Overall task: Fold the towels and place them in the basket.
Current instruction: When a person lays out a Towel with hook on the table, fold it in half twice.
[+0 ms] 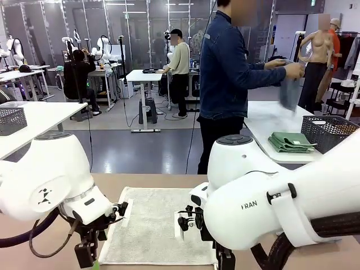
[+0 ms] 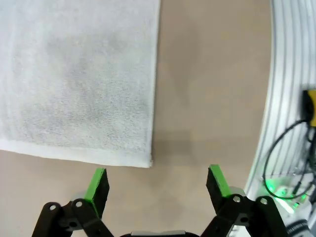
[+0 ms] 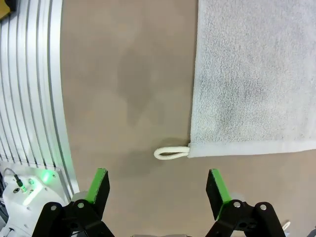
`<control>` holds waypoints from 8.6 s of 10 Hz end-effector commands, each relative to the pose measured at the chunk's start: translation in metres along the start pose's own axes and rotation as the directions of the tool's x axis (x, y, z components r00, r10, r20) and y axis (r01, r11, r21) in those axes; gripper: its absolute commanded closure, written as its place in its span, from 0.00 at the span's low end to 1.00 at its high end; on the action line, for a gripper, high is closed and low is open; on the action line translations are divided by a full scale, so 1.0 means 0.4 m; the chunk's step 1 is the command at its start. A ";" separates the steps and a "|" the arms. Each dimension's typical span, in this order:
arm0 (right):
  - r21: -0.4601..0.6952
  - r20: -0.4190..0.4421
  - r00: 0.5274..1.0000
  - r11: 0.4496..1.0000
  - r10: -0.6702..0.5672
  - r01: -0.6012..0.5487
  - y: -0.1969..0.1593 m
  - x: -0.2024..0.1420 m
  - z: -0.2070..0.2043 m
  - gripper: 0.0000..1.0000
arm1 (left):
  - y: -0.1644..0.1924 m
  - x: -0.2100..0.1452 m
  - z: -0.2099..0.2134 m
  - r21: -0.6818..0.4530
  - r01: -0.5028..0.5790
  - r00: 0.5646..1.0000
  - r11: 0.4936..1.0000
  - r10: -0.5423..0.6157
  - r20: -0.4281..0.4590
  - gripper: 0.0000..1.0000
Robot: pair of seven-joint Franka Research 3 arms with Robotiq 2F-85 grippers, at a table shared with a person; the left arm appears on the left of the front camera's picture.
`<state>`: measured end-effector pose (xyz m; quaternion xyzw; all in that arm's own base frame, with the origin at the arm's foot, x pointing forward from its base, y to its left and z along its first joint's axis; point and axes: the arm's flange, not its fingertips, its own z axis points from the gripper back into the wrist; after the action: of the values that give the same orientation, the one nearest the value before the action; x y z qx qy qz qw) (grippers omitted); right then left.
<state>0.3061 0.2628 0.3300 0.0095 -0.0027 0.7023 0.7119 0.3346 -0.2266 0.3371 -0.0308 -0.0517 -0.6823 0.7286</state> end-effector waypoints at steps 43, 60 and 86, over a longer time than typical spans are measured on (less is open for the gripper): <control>0.001 0.021 1.000 1.000 0.006 -0.006 -0.059 -0.022 -0.076 1.00 | -0.046 -0.088 -0.085 -0.125 0.105 0.994 0.987 -0.106 -0.003 0.76; 0.016 0.015 1.000 1.000 0.001 -0.001 -0.065 -0.030 -0.081 1.00 | -0.034 -0.063 -0.008 -0.021 0.099 0.995 0.995 -0.098 0.013 0.65; 0.020 0.016 1.000 1.000 -0.001 0.001 -0.043 -0.044 -0.090 1.00 | 0.016 -0.037 -0.123 -0.030 0.042 0.999 0.999 -0.041 0.034 1.00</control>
<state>0.3328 0.2557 0.2965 0.0156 -0.0021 0.6941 0.7197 0.3476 -0.2201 0.2996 -0.0511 -0.0364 -0.7092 0.7022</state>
